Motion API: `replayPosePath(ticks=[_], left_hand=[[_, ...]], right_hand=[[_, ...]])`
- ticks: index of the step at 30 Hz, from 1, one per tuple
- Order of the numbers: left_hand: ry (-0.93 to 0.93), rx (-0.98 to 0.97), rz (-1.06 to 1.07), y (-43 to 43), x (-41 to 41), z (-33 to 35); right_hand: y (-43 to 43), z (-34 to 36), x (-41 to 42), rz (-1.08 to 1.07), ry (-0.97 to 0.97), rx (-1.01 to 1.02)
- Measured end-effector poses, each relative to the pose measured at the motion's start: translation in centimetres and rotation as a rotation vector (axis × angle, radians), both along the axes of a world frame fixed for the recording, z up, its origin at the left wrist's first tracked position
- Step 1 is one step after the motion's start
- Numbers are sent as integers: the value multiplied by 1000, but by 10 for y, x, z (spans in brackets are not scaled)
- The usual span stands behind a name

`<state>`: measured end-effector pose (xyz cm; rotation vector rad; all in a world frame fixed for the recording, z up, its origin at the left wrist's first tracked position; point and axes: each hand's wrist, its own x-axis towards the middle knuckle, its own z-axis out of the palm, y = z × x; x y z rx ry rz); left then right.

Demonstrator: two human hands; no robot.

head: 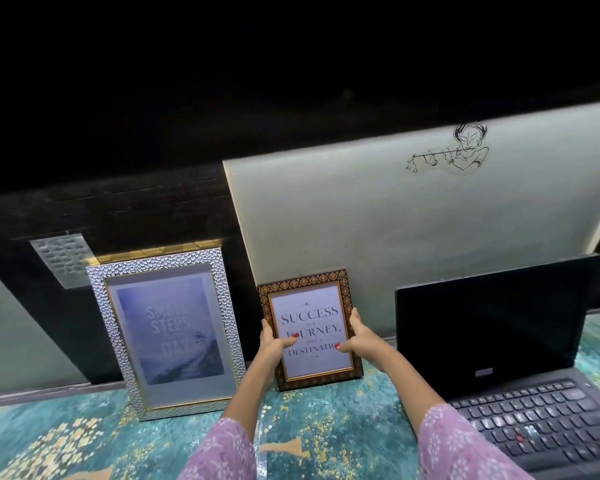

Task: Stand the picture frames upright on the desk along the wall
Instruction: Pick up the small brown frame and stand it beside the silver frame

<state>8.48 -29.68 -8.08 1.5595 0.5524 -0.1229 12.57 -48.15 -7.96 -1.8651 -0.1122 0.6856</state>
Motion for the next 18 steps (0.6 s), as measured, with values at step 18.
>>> replayPosePath(ticks=[18], left_hand=[[-31,179,-57,-3,-17,-5]], right_hand=[[2,-6,-17,-95,-158,-142]])
